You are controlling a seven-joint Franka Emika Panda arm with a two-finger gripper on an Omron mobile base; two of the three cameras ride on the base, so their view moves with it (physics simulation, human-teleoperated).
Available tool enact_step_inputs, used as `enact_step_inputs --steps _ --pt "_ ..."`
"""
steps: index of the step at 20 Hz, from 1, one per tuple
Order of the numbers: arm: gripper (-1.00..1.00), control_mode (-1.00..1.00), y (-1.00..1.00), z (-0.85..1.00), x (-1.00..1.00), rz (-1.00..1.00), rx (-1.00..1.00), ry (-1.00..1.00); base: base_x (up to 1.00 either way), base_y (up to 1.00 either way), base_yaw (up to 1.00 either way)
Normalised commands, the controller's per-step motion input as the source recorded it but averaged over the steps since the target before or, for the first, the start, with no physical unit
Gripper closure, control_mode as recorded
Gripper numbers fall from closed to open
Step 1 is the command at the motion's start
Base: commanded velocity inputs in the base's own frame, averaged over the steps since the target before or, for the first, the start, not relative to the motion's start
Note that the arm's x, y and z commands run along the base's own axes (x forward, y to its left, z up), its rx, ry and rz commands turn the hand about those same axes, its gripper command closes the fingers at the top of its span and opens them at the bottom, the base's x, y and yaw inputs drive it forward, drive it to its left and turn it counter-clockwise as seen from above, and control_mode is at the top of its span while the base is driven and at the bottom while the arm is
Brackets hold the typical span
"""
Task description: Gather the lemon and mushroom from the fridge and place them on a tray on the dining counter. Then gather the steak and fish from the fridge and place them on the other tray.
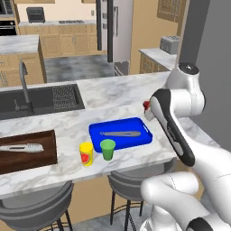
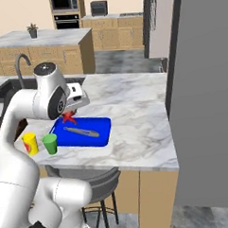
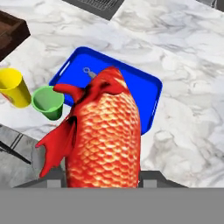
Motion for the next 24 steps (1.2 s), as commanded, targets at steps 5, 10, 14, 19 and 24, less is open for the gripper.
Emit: enact_step_inputs --steps 5,10,14,19,24 --pt "1.0 -1.0 0.02 -0.59 0.44 0.0 -0.05 0.0 0.0 0.0 0.0" --pt "1.0 -1.0 0.03 -0.48 0.48 0.0 -0.04 0.0 0.0 0.0 0.0" --pt "1.0 -1.0 0.0 -0.49 0.53 0.0 -0.06 0.0 0.0 0.0 0.0" --pt "1.0 -1.0 0.0 -0.53 0.5 0.0 -0.02 0.0 0.0 0.0 0.0" --pt "1.0 -1.0 0.0 -0.49 0.35 0.0 0.0 0.0 0.0 0.0 0.0"
